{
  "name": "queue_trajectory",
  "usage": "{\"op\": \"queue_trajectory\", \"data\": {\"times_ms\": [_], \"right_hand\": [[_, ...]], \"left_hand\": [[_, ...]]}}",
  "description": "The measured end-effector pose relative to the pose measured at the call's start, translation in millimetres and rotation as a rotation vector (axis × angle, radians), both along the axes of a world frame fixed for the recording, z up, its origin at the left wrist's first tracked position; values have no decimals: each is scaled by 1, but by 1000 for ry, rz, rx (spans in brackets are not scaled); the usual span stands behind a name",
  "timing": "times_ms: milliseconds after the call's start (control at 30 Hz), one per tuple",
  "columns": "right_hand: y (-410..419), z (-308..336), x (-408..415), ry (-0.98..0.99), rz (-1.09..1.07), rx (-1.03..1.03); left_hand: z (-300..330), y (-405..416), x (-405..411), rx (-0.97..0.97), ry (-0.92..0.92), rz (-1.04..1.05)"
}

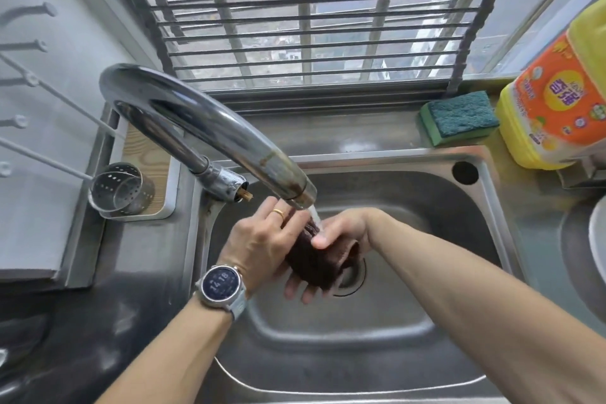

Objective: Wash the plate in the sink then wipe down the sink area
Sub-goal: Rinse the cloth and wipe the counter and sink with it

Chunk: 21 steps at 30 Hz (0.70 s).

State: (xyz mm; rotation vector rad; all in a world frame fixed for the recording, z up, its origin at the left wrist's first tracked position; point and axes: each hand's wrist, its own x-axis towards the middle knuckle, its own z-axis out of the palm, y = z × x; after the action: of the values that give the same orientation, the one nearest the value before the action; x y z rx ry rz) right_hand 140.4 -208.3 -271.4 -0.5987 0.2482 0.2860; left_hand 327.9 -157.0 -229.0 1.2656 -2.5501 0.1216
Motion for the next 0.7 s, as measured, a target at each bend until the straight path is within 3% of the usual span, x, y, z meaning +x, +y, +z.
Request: {"op": "queue_trajectory", "data": {"times_ms": [167, 300, 467, 700], "right_hand": [[-6, -13, 32, 72, 135, -99], [1, -14, 14, 391, 177, -303], [21, -6, -17, 694, 335, -889], [53, -21, -26, 845, 309, -1703]], "left_hand": [[2, -3, 9, -32, -77, 42], [-18, 7, -15, 340, -252, 113], [-33, 21, -70, 821, -429, 267], [-54, 28, -94, 1049, -270, 415]]}}
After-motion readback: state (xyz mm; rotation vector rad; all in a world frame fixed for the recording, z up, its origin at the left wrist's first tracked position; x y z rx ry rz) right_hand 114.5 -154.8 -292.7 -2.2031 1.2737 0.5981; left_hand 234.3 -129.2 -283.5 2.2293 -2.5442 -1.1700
